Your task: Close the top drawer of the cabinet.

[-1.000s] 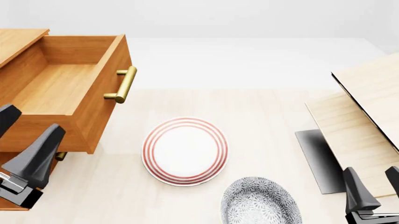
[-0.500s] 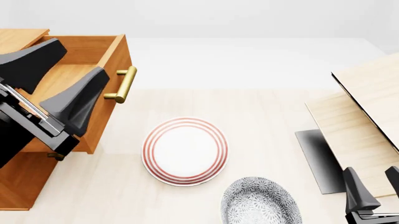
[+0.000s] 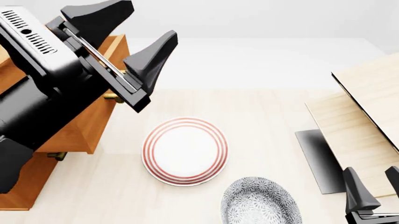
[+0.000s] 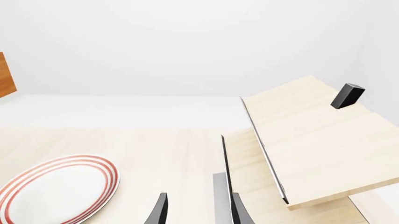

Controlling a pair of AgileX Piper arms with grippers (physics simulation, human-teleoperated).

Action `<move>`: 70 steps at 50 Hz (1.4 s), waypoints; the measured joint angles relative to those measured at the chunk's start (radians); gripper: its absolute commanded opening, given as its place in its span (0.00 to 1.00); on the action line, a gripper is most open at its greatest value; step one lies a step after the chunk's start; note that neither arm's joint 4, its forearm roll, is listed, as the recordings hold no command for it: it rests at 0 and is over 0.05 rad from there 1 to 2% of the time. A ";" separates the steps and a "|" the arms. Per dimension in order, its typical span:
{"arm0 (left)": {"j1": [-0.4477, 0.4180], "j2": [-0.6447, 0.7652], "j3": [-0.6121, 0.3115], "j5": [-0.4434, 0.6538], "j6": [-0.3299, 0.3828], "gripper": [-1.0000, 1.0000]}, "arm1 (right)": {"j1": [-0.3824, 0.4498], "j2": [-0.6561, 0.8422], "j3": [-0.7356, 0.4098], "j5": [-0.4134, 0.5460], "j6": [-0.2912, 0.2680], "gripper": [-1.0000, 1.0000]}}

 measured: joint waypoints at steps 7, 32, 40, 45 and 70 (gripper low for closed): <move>-0.014 0.078 -0.072 0.007 0.020 1.00 | 0.000 -0.001 0.000 0.001 0.000 1.00; -0.057 0.412 -0.194 0.097 0.191 1.00 | 0.000 -0.001 -0.001 0.002 0.000 1.00; -0.027 0.448 -0.197 0.114 0.225 1.00 | 0.000 -0.001 -0.001 0.002 0.000 1.00; 0.004 0.458 -0.193 0.122 0.241 1.00 | 0.000 -0.001 -0.001 0.003 0.000 1.00; 0.199 0.470 -0.129 0.147 0.343 1.00 | 0.000 -0.001 -0.002 0.003 0.000 1.00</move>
